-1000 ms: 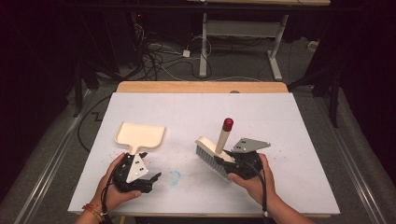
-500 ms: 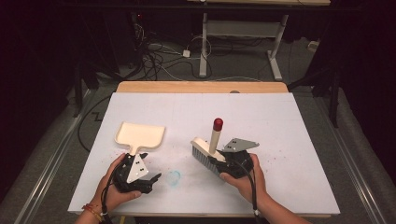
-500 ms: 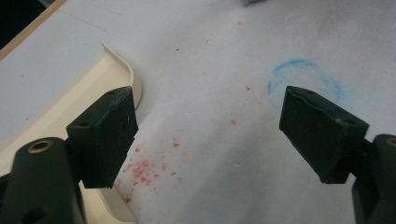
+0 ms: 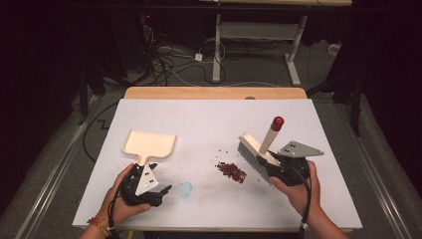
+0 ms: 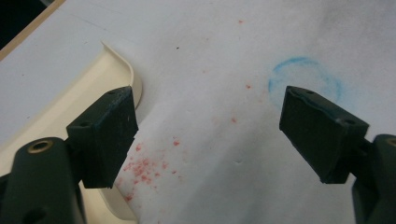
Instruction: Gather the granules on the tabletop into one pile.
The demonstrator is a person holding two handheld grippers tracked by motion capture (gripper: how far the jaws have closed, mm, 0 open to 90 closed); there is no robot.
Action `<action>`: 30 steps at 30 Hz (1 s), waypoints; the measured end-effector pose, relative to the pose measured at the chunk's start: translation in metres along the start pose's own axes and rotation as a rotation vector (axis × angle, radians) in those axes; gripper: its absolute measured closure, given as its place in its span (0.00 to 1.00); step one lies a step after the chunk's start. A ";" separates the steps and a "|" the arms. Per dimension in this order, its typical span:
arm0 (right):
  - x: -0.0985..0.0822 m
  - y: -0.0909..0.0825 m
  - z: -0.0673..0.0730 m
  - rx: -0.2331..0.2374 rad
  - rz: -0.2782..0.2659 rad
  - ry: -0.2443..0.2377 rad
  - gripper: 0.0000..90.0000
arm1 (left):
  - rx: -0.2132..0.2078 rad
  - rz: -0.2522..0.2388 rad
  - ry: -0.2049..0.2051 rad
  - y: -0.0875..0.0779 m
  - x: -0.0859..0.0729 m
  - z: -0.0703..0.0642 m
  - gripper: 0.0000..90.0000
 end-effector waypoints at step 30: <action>0.000 0.039 0.037 -0.075 -0.001 -0.049 0.75 | -0.011 0.015 0.023 0.004 0.001 -0.002 0.21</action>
Point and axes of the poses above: each handheld gripper's, and its own axes: y roughly forward along the jaws, x roughly out of its top, z roughly to its left, the point moved 3 cm from there along y, roughly forward along the jaws, and after that the axes turned 4 degrees about z, right-handed, at the moved point
